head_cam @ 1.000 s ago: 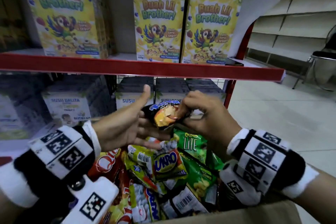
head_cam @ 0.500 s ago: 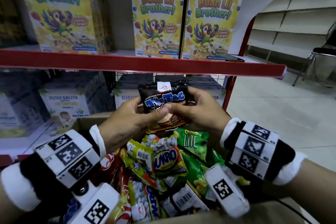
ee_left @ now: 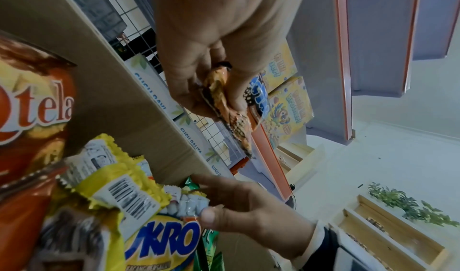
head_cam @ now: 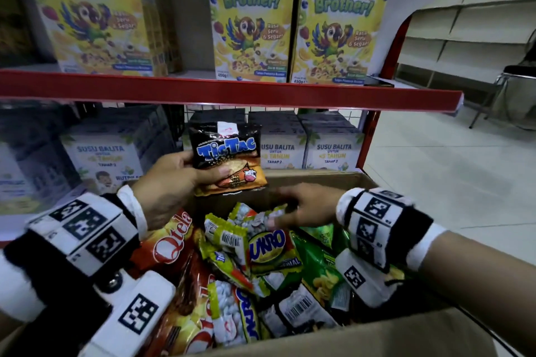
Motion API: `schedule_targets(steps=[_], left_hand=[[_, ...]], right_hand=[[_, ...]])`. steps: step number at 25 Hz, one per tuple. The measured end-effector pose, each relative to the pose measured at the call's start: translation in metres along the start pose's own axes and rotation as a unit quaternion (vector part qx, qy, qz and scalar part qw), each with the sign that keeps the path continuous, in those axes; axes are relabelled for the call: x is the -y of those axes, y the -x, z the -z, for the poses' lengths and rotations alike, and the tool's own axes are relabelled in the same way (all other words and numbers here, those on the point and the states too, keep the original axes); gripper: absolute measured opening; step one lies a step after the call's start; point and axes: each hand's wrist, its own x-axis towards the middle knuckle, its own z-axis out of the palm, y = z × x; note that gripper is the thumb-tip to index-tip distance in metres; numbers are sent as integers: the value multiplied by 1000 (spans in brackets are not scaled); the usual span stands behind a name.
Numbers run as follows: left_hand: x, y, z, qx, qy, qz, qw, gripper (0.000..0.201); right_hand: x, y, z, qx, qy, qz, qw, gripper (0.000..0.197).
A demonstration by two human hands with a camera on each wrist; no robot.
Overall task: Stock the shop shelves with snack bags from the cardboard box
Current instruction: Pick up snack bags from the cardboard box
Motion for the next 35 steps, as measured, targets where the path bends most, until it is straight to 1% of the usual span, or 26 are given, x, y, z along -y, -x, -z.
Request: schedule_targets(steps=[2, 4, 6, 7, 8, 9, 10, 11, 12, 13, 14, 15, 17, 19, 21, 22, 23, 24, 26, 27, 29, 31, 33, 35], left_hand=[[0, -1, 0, -6, 19, 6, 1000, 53], [0, -2, 1, -13, 33, 9, 999, 49], [-1, -2, 2, -22, 49, 11, 998, 46], [-1, -1, 4, -32, 56, 6, 998, 48], [-1, -2, 6, -41, 64, 1, 997, 51], [-2, -2, 7, -48, 74, -3, 996, 53], [-2, -2, 8, -49, 86, -5, 995, 54], [-1, -2, 8, -45, 100, -6, 994, 53], [-1, -2, 5, -34, 117, -4, 993, 49], [-1, -1, 2, -16, 131, -4, 991, 43], [-1, 0, -2, 7, 140, -6, 990, 37], [-2, 0, -5, 28, 141, -10, 990, 34], [-3, 3, -12, 67, 119, -20, 990, 31], [-2, 1, -21, 93, 109, -18, 990, 27], [-3, 1, -24, 106, 122, -11, 987, 28], [-5, 1, -26, 120, 144, -4, 982, 26], [-8, 2, -29, 148, 166, -1, 975, 20], [-11, 3, -32, 168, 175, -1, 970, 24], [-15, 1, -38, 167, 146, -23, 975, 42], [-15, -2, -40, 157, 128, -41, 978, 46], [-15, -8, -48, 160, 119, -65, 978, 46], [-11, -13, -52, 169, 117, -69, 976, 51], [-4, -17, -55, 186, 103, -70, 975, 59], [2, -21, -58, 177, 78, -86, 977, 60]], right_hand=[[2, -6, -15, -10, 40, -4, 999, 65], [1, -10, -22, -49, 16, -6, 999, 45], [-4, -8, -14, -103, -76, -6, 992, 30], [-6, -5, -6, -133, -149, -3, 980, 27], [-7, -1, 4, -164, -227, 2, 960, 27], [-7, 4, 15, -196, -305, 9, 932, 28], [-6, 9, 25, -225, -387, 23, 894, 29], [-5, 14, 33, -245, -465, 49, 849, 32], [-3, 19, 40, -253, -529, 84, 806, 35], [-2, 23, 45, -250, -574, 118, 771, 39], [1, 26, 47, -239, -603, 142, 748, 42], [3, 28, 48, -226, -615, 157, 739, 43], [9, 30, 43, -204, -620, 174, 737, 42], [16, 30, 36, -197, -631, 188, 726, 39], [20, 28, 31, -209, -635, 197, 717, 39], [22, 26, 31, -224, -630, 196, 717, 39], [22, 24, 31, -241, -625, 191, 717, 38], [23, 22, 31, -254, -624, 183, 716, 34], [23, 18, 32, -259, -628, 176, 713, 28], [23, 18, 32, -253, -628, 178, 714, 29], [20, 19, 33, -254, -608, 182, 730, 41], [16, 20, 35, -279, -583, 180, 742, 51], [10, 17, 38, -303, -573, 181, 740, 51], [2, 12, 37, -307, -562, 178, 747, 47]])
